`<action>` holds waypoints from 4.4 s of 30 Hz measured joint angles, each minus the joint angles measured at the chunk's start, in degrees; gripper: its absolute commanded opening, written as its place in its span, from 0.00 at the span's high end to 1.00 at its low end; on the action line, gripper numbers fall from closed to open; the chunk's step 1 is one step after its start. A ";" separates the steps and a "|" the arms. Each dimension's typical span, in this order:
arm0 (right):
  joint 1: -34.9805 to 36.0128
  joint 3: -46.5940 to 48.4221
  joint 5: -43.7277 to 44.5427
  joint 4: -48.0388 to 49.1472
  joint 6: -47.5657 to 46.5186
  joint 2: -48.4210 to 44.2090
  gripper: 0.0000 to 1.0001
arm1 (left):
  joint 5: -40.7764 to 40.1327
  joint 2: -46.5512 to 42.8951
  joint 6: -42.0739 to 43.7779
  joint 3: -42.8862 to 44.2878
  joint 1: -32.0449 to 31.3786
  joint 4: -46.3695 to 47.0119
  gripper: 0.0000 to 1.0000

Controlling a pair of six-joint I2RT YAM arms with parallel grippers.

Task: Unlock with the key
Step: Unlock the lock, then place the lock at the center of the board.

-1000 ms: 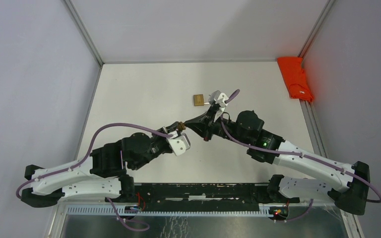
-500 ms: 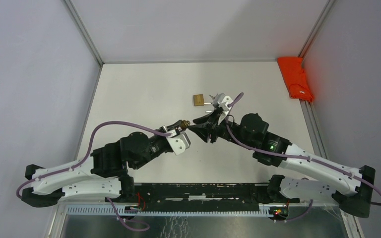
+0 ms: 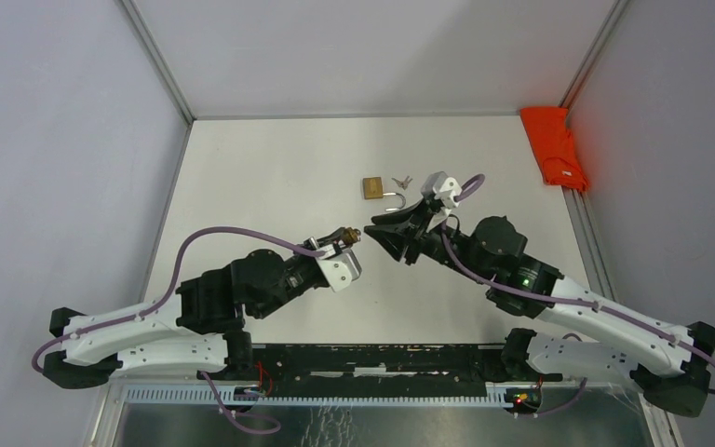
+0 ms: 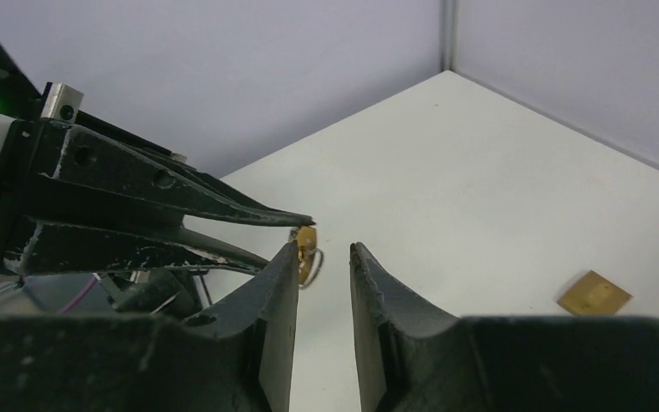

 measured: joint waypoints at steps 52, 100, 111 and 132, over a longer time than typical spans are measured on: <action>-1.29 16.59 7.61 -16.87 22.75 17.22 1.00 | -16.83 4.66 5.53 -8.13 -0.07 19.65 0.98; 0.11 5.68 34.99 -23.98 14.14 -5.60 0.48 | -0.50 15.12 -16.24 -5.38 3.65 16.92 0.98; 0.04 5.66 46.14 -28.50 11.26 -12.79 0.46 | 26.77 46.73 -39.06 0.55 23.71 20.06 0.98; 0.04 1.99 46.16 -30.12 11.32 -9.14 0.46 | 28.00 62.23 -40.46 13.60 24.37 12.44 0.98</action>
